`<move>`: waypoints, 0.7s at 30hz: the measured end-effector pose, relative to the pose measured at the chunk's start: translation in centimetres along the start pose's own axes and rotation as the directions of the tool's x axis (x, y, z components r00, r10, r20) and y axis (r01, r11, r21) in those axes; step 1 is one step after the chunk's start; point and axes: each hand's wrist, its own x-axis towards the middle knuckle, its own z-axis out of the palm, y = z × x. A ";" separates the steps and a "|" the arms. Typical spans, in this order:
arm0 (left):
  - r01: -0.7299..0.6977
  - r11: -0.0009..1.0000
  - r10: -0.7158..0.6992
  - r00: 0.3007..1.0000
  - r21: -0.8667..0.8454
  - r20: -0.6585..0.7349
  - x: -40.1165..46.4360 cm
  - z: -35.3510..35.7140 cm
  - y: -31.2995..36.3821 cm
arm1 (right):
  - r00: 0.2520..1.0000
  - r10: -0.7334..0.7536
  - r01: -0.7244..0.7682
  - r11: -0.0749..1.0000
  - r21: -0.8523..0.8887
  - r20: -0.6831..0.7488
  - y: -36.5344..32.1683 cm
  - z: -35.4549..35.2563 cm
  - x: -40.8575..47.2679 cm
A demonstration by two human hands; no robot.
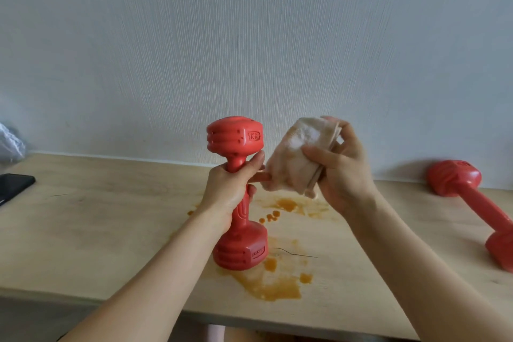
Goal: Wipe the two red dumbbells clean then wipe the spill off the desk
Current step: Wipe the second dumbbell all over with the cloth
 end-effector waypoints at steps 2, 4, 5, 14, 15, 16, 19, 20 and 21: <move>0.019 1.000 -0.019 0.999 0.018 0.028 0.0 -0.1 0.0 | 0.994 0.059 -0.064 0.996 0.057 0.092 0.8 1.1 -0.7; 0.068 0.998 -0.069 0.996 0.004 0.057 0.0 -0.5 -0.1 | 0.982 0.132 -0.145 0.985 0.096 0.136 1.4 1.3 -1.0; 0.105 0.994 -0.103 0.992 -0.022 0.067 0.1 -0.7 -0.1 | 0.975 0.170 -0.183 0.979 0.088 0.143 1.4 1.2 -1.0; 0.195 0.970 -0.174 0.974 -0.146 0.144 0.7 -1.0 -1.0 | 0.906 0.392 -0.390 0.920 -0.045 0.159 2.0 0.9 -2.2; 0.174 0.972 -0.151 0.978 -0.159 0.144 0.7 -0.9 -1.0 | 0.911 0.392 -0.384 0.919 -0.086 0.130 2.0 0.8 -2.2; 0.152 0.975 -0.131 0.983 -0.163 0.131 0.7 -0.9 -1.1 | 0.912 0.393 -0.377 0.916 -0.136 0.114 1.9 0.7 -2.3; 0.074 0.985 -0.061 0.995 -0.157 0.084 0.5 -0.8 -0.9 | 0.915 0.395 -0.353 0.879 -0.319 0.077 1.7 -0.3 -1.7; 0.057 0.983 -0.043 0.995 -0.172 0.085 0.4 -0.7 -0.8 | 0.917 0.394 -0.342 0.856 -0.387 0.062 1.3 -0.7 -1.5; 0.046 0.981 -0.030 0.996 -0.189 0.085 0.4 -0.7 -0.7 | 0.915 0.398 -0.331 0.833 -0.443 0.066 1.0 -1.1 -1.3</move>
